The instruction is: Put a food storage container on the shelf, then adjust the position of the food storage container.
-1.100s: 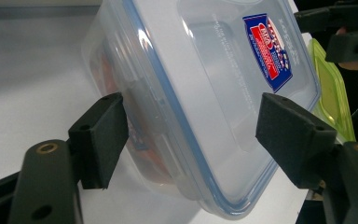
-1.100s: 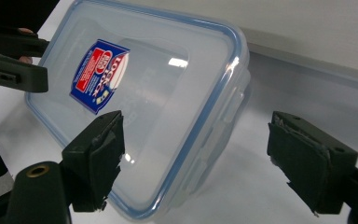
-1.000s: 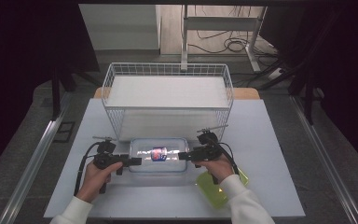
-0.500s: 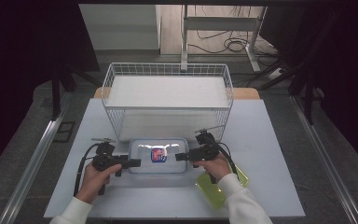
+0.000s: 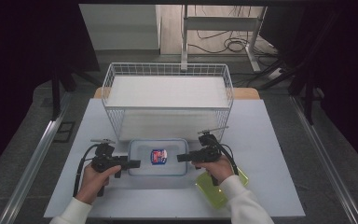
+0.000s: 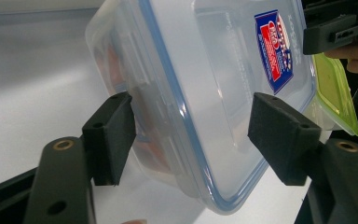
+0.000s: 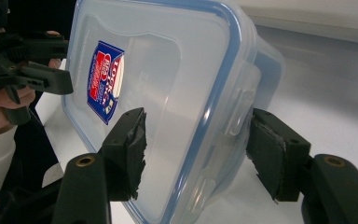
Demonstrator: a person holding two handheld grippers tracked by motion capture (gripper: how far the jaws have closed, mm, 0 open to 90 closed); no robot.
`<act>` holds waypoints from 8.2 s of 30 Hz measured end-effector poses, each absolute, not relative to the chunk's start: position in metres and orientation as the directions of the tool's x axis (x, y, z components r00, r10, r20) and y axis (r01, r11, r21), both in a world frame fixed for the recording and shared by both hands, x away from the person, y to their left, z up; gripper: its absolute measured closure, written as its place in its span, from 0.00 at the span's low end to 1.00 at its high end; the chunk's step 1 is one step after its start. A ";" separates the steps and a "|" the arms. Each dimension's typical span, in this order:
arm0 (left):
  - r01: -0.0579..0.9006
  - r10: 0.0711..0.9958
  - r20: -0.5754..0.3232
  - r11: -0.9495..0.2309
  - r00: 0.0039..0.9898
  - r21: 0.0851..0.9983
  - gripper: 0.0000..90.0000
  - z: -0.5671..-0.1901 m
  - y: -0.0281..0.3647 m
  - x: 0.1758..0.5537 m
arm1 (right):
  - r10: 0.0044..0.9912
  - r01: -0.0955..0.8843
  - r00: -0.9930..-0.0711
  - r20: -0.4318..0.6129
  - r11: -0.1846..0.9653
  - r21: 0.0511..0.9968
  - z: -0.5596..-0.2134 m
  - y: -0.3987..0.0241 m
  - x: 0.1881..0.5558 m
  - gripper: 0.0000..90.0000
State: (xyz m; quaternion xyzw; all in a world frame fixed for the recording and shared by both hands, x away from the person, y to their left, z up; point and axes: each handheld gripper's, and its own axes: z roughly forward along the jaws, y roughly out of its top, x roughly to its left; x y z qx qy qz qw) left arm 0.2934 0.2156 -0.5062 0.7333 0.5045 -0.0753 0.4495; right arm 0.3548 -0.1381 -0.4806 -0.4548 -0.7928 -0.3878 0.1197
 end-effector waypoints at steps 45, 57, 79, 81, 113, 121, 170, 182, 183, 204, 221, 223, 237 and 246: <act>0.784 0.601 -0.597 -0.083 0.532 0.615 0.58 -0.504 0.232 0.283 | 0.578 0.767 -0.610 0.542 0.261 0.586 -0.479 -0.153 0.331 0.56; 0.766 0.596 -0.587 -0.076 0.548 0.638 0.59 -0.495 0.231 0.280 | 0.571 0.727 -0.647 0.505 0.264 0.633 -0.472 -0.155 0.324 0.56; 0.664 0.591 -0.486 -0.116 0.644 0.738 0.59 -0.446 0.211 0.277 | 0.568 0.633 -0.708 0.420 0.245 0.735 -0.427 -0.176 0.311 0.56; 0.658 0.587 -0.482 -0.118 0.650 0.744 0.59 -0.441 0.210 0.280 | 0.572 0.627 -0.709 0.412 0.245 0.740 -0.421 -0.177 0.311 0.56; 0.553 0.581 -0.401 -0.103 0.708 0.827 0.59 -0.322 0.212 0.350 | 0.569 0.513 -0.755 0.326 0.204 0.834 -0.298 -0.178 0.376 0.56; 0.577 0.591 -0.415 -0.105 0.691 0.810 0.59 -0.314 0.213 0.381 | 0.570 0.535 -0.744 0.349 0.196 0.822 -0.290 -0.176 0.408 0.56; 0.602 0.651 -0.465 0.015 0.600 0.798 0.23 -0.318 0.213 0.388 | 0.698 0.601 -0.627 0.348 0.148 0.786 -0.312 -0.184 0.404 0.96; 0.612 0.629 -0.470 -0.011 0.619 0.791 0.23 -0.332 0.220 0.375 | 0.667 0.559 -0.686 0.290 0.228 0.797 -0.334 -0.149 0.409 0.99; 0.612 0.628 -0.471 -0.011 0.619 0.791 0.23 -0.333 0.220 0.375 | 0.669 0.563 -0.681 0.298 0.217 0.798 -0.334 -0.150 0.411 0.99; 0.609 0.610 -0.472 -0.021 0.637 0.793 0.22 -0.369 0.218 0.324 | 0.630 0.538 -0.705 0.325 0.175 0.825 -0.344 -0.194 0.377 0.93; 0.675 0.653 -0.437 -0.157 0.618 0.721 0.27 -0.449 0.202 0.281 | 0.646 0.568 -0.710 0.281 0.290 0.770 -0.409 -0.231 0.316 0.45; 0.686 0.654 -0.427 -0.197 0.624 0.701 0.27 -0.461 0.198 0.276 | 0.644 0.580 -0.710 0.283 0.310 0.753 -0.424 -0.237 0.307 0.45; 0.699 0.659 -0.421 -0.228 0.623 0.677 0.27 -0.475 0.194 0.265 | 0.666 0.618 -0.683 0.300 0.308 0.723 -0.445 -0.256 0.292 0.46; 0.701 0.678 -0.404 -0.234 0.614 0.673 0.26 -0.480 0.193 0.259 | 0.671 0.609 -0.689 0.274 0.332 0.720 -0.443 -0.273 0.262 0.64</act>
